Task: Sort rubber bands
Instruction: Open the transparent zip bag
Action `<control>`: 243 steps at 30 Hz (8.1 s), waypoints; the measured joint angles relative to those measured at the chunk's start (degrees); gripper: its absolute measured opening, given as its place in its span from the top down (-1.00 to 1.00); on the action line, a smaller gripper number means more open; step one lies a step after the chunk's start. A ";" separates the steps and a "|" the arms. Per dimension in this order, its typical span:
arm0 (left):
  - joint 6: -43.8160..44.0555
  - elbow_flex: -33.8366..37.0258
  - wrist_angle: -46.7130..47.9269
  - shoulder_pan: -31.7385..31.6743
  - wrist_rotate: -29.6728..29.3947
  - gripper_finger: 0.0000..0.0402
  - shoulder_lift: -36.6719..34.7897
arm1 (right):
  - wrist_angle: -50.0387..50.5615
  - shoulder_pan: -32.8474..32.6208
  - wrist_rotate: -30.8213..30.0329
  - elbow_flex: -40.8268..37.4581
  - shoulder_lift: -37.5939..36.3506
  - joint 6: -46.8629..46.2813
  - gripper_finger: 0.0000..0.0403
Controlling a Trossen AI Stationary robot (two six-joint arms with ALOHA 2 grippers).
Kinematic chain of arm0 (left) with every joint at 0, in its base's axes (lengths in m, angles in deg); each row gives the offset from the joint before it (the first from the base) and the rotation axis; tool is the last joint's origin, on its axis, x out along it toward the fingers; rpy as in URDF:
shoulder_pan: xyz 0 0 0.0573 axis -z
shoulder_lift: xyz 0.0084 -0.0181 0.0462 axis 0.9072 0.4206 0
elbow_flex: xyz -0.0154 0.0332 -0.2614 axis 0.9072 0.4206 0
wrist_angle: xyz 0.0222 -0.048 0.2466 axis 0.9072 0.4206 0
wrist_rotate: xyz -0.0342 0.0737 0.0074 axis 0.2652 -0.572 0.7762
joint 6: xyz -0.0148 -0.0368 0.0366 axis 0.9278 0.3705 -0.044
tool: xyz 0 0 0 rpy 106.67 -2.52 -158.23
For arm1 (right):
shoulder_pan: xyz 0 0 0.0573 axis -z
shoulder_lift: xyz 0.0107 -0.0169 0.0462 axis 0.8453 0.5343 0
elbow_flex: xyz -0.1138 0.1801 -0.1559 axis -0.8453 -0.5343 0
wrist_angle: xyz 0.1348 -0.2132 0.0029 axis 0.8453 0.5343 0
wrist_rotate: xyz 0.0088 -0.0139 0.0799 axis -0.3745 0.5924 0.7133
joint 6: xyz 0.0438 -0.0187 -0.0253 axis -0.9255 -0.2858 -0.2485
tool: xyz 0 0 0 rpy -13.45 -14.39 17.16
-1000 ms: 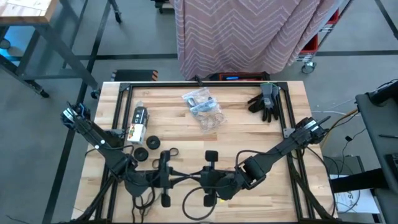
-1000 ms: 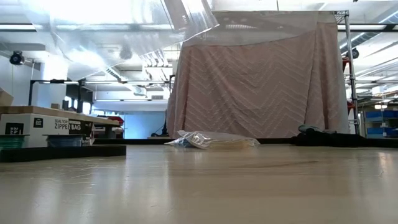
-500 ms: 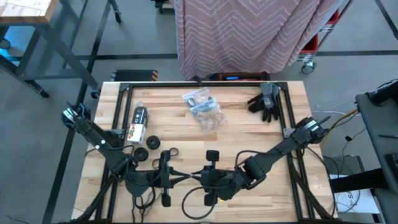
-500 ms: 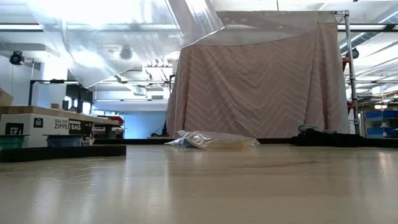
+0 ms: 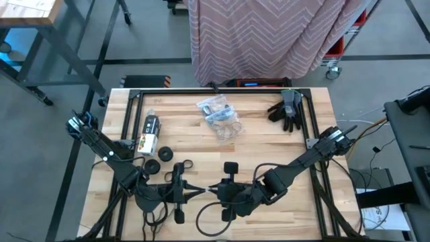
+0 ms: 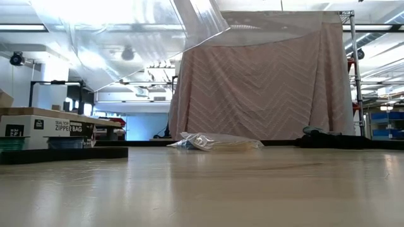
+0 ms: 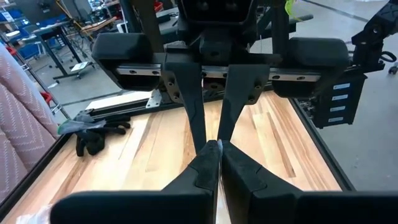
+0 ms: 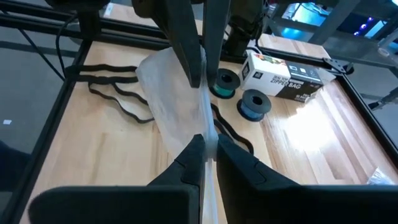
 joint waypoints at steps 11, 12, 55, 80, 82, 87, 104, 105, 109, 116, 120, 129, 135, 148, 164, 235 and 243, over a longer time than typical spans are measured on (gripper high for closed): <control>-0.02 -0.06 0.02 0.02 0.04 1.00 -0.02 | 3.42 0.00 1.51 0.00 0.00 -1.70 0.91; -0.02 -0.05 0.02 0.04 0.04 1.00 -0.02 | 3.68 0.00 1.65 0.00 0.00 -2.05 0.91; 7.46 1.51 0.81 -7.98 2.01 0.51 4.17 | 40.80 4.85 8.98 0.49 0.10 6.07 0.91; 7.21 1.55 0.99 -7.78 2.00 0.57 4.59 | 43.12 5.86 15.56 1.74 0.95 13.68 0.91; 7.21 1.55 0.72 -7.80 1.81 0.59 4.59 | 41.74 5.88 16.27 1.05 1.92 13.49 0.91; 7.77 1.55 0.74 -7.82 2.36 0.60 5.28 | 40.34 5.90 16.44 0.94 4.06 15.58 0.91; 7.03 1.55 -8.03 -11.65 5.07 0.25 14.21 | 40.66 7.50 16.03 4.52 4.13 11.22 0.91; 7.86 1.55 -7.96 -12.14 5.09 0.22 14.63 | 40.59 7.49 16.04 4.52 4.13 10.82 0.91; 9.23 1.55 -8.13 -13.38 5.07 0.15 15.85 | 40.33 7.34 16.17 4.50 4.13 10.57 0.91; 11.30 1.55 -9.20 -14.60 5.09 0.15 17.85 | 37.65 7.52 16.04 4.48 4.13 11.15 0.91; 10.47 1.55 -11.02 -14.89 5.19 0.21 18.78 | 36.61 7.50 16.05 4.48 4.13 12.04 0.91; 9.86 1.55 -12.35 -15.51 5.09 0.45 19.58 | 34.24 7.52 16.04 4.48 4.13 12.81 0.91; 8.60 1.55 -12.34 -15.54 5.15 0.83 19.58 | 34.28 7.52 15.96 4.48 4.13 12.72 0.91; 7.77 1.55 -11.82 -15.52 4.90 0.99 19.26 | 35.59 7.56 15.72 4.48 4.14 8.65 0.91; 7.62 1.55 -5.96 -14.63 4.20 1.00 16.84 | 41.12 7.50 16.06 4.48 4.14 7.48 0.91; 10.21 1.53 7.34 -11.30 6.21 1.00 11.34 | -0.11 -2.80 2.93 -40.40 -19.50 -12.66 0.74; 9.99 1.53 7.34 -11.45 6.19 1.00 11.34 | 0.35 -2.78 -2.86 -39.59 -19.62 -9.53 0.84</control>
